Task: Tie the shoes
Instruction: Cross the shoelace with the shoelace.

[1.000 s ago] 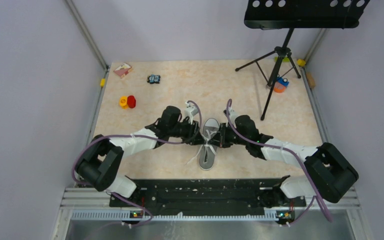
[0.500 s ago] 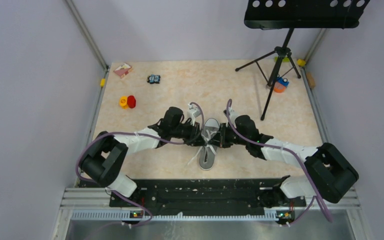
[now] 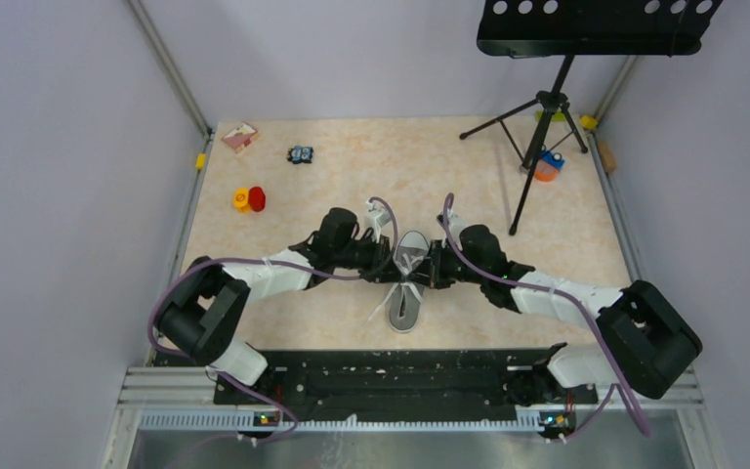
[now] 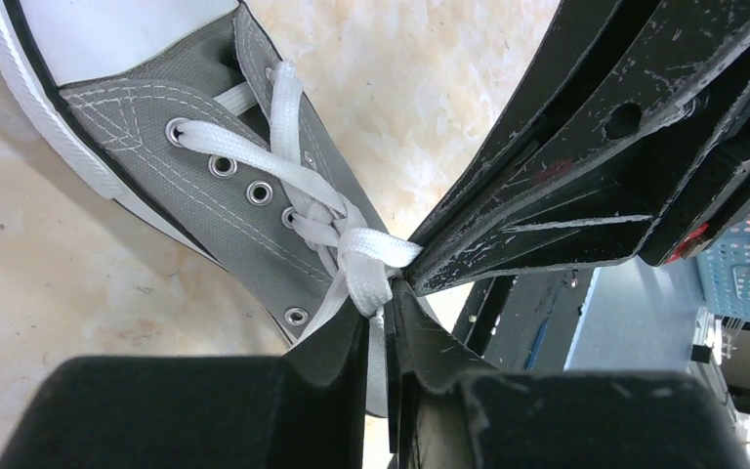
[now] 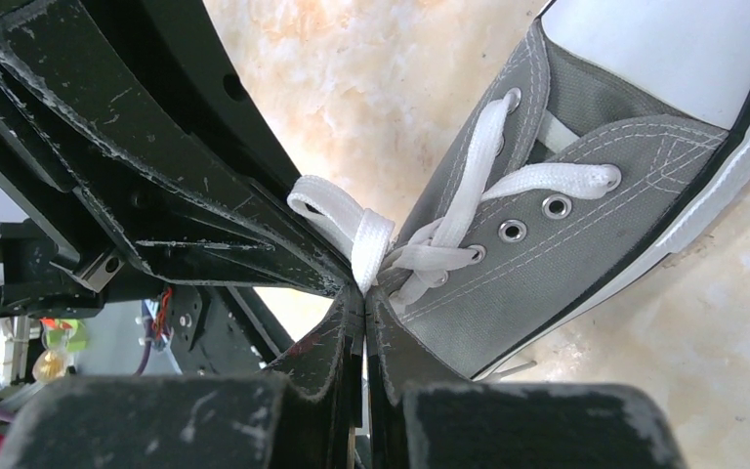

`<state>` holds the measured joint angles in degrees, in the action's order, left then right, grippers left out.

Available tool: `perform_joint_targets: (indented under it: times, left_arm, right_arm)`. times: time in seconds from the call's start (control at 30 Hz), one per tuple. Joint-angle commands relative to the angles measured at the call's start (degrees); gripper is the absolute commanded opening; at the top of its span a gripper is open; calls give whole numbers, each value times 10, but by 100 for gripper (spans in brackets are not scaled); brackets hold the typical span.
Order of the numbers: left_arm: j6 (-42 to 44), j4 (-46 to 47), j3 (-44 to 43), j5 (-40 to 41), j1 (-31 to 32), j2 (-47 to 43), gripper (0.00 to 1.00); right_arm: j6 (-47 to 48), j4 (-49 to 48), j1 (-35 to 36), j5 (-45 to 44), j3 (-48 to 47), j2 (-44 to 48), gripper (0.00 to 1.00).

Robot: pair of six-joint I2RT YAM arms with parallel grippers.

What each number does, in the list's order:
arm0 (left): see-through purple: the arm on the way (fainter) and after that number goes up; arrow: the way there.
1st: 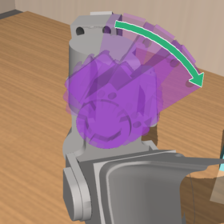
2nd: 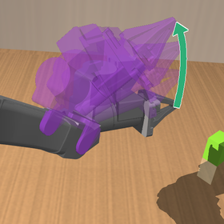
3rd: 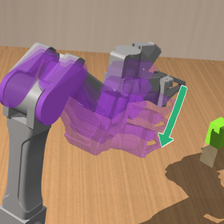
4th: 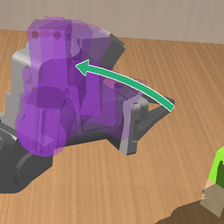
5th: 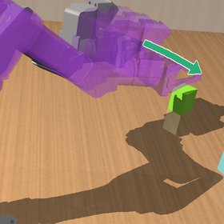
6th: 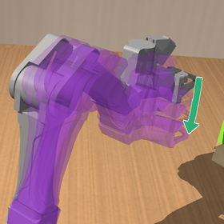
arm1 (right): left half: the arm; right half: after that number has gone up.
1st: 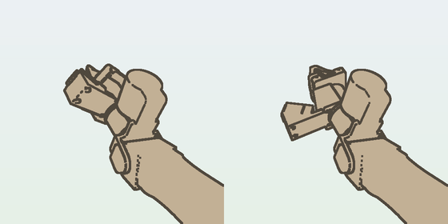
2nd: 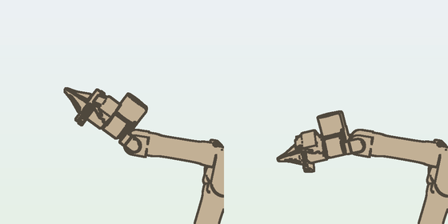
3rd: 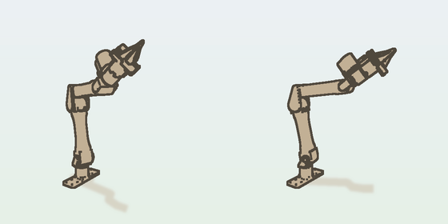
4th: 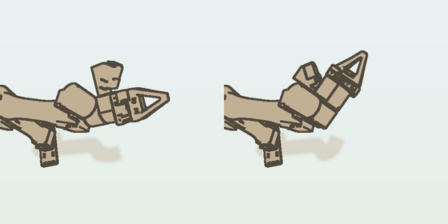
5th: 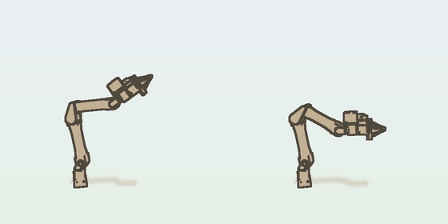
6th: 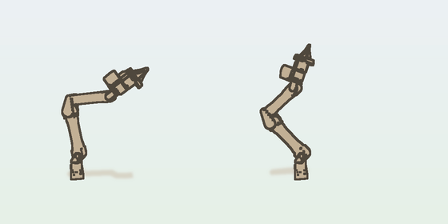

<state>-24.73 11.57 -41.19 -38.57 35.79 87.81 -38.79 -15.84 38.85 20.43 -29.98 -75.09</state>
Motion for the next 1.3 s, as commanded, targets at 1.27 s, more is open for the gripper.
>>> perform_joint_targets:
  times: [1.27]
  left_arm:
    - [-21, 11, -30, -27, 0, -11, 0]
  right_arm:
    - [-19, 3, -5, -58, -4, 13, 33]
